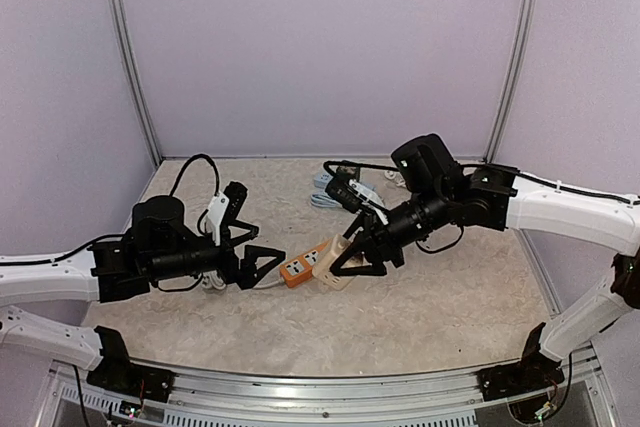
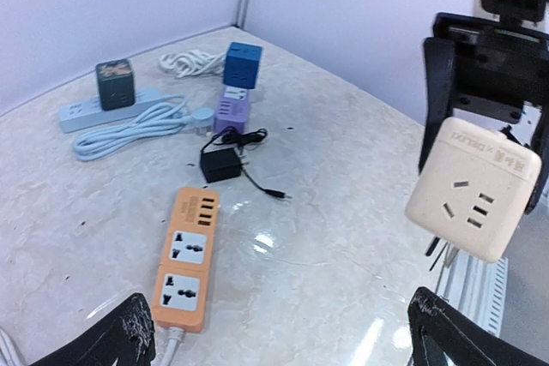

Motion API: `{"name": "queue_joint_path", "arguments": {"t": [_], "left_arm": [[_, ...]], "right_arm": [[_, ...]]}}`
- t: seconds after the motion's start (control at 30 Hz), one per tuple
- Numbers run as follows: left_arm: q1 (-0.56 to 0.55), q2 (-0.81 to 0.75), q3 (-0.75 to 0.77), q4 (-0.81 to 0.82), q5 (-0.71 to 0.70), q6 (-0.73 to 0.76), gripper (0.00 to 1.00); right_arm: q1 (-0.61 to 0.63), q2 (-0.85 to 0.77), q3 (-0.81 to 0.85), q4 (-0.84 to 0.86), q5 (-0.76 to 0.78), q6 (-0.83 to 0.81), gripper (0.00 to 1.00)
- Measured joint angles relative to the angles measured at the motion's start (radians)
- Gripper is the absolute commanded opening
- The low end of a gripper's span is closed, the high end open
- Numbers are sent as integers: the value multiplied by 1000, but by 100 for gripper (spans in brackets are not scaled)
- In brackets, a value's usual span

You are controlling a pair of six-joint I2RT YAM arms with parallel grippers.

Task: Insert the plug
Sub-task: Pass from the left arm to the right, then adjust the socket at the center of the board.

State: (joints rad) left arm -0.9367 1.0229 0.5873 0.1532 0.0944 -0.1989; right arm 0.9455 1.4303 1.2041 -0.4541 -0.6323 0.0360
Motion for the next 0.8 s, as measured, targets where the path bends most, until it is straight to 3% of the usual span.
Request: {"name": "queue_joint_path", "arguments": {"t": [0.5, 0.8], "left_arm": [[39, 125, -70, 71, -175, -110, 99], [37, 234, -121, 148, -201, -108, 99]], "right_arm": [[-83, 120, 126, -71, 222, 95, 0], [-83, 288, 350, -138, 304, 150, 0]]}}
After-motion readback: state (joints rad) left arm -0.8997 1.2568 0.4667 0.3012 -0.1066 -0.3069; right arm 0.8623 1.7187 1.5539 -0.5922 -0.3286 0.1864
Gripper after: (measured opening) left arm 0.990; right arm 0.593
